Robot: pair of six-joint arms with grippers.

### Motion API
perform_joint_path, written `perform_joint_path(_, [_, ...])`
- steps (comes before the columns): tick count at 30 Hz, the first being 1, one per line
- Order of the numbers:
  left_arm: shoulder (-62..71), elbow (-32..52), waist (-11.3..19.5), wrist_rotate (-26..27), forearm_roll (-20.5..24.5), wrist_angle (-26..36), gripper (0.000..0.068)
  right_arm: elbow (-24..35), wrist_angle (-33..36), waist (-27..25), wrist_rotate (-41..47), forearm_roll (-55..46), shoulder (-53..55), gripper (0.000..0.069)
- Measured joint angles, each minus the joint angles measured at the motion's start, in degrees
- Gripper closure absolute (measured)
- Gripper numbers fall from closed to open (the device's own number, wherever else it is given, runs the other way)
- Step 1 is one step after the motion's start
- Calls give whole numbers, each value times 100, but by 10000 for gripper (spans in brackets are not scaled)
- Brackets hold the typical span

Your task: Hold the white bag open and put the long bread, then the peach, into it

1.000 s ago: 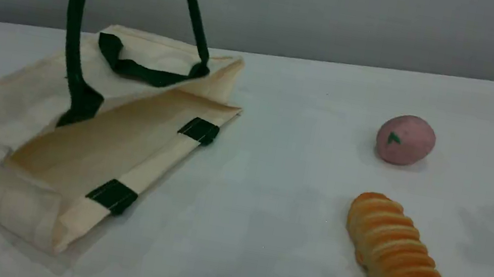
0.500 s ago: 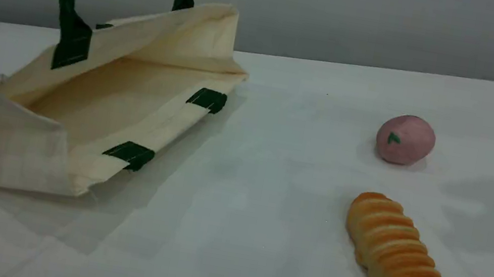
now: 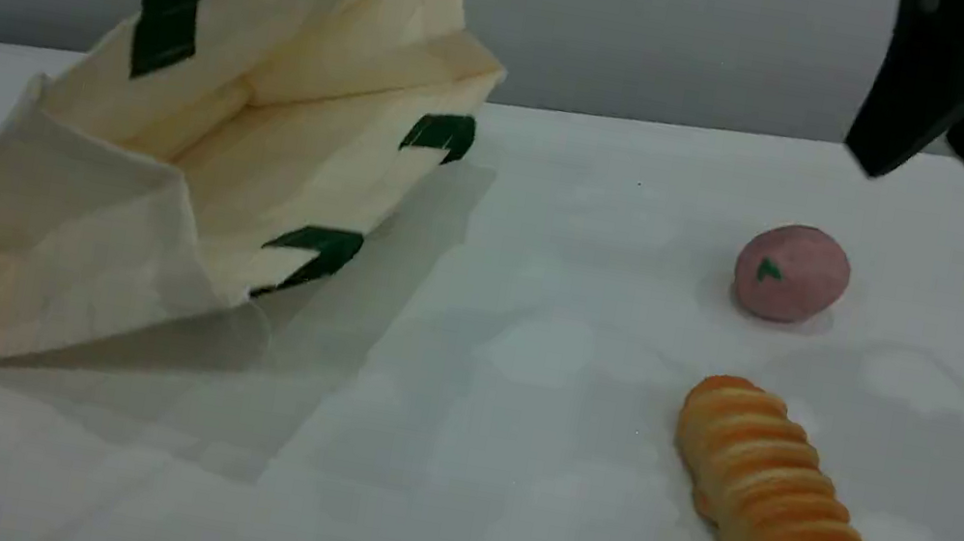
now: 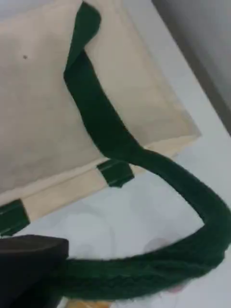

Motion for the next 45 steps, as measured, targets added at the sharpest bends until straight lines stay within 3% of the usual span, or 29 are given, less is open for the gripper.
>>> perform_joint_path(5, [-119, 0, -21, 284, -153, 0, 593, 11, 13, 49, 0, -5, 229, 157])
perform_joint_path(13, [-185, -5, -423, 792, -85, 2, 593, 24, 111, 230, 2, -56, 590, 157])
perform_joint_path(25, [-185, -5, -461, 782, -81, -4, 593, 52, -162, 892, -32, -442, 1186, 157])
perform_joint_path(45, [-185, -5, -456, 777, -78, -4, 593, 55, -950, 897, 354, -650, 2300, 157])
